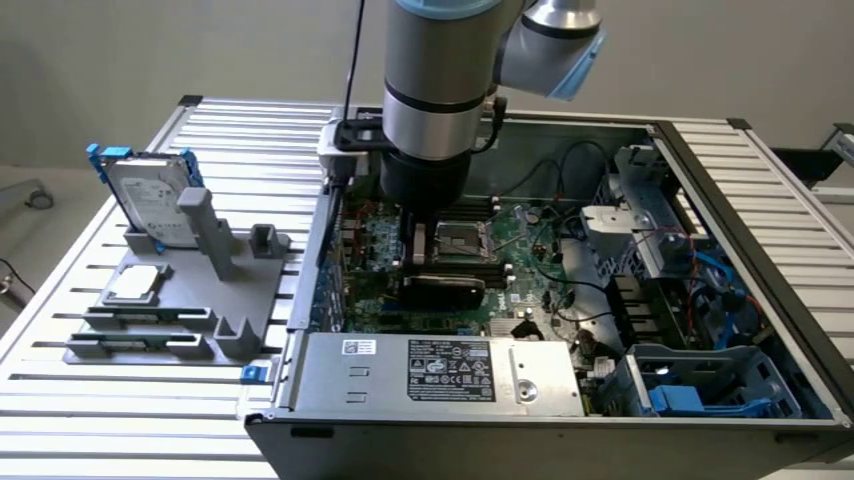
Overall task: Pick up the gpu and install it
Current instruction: 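Press down on the gpu until it lock into place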
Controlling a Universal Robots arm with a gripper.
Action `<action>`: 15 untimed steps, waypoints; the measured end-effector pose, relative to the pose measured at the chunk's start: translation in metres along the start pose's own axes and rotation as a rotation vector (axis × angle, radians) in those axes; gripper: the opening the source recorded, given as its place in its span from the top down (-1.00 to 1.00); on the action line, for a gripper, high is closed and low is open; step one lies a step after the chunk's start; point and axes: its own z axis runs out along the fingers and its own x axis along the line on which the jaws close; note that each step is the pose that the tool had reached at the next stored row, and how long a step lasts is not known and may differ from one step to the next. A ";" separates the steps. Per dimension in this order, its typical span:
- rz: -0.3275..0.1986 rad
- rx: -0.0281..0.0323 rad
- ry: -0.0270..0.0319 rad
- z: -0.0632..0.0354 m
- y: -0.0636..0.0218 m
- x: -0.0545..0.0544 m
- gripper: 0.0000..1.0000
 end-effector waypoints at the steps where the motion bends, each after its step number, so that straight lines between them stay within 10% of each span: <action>1: 0.000 -0.0001 0.0000 0.0001 0.0000 0.000 0.79; 15: 0.000 -0.0002 0.0002 0.0037 -0.0002 0.000 0.79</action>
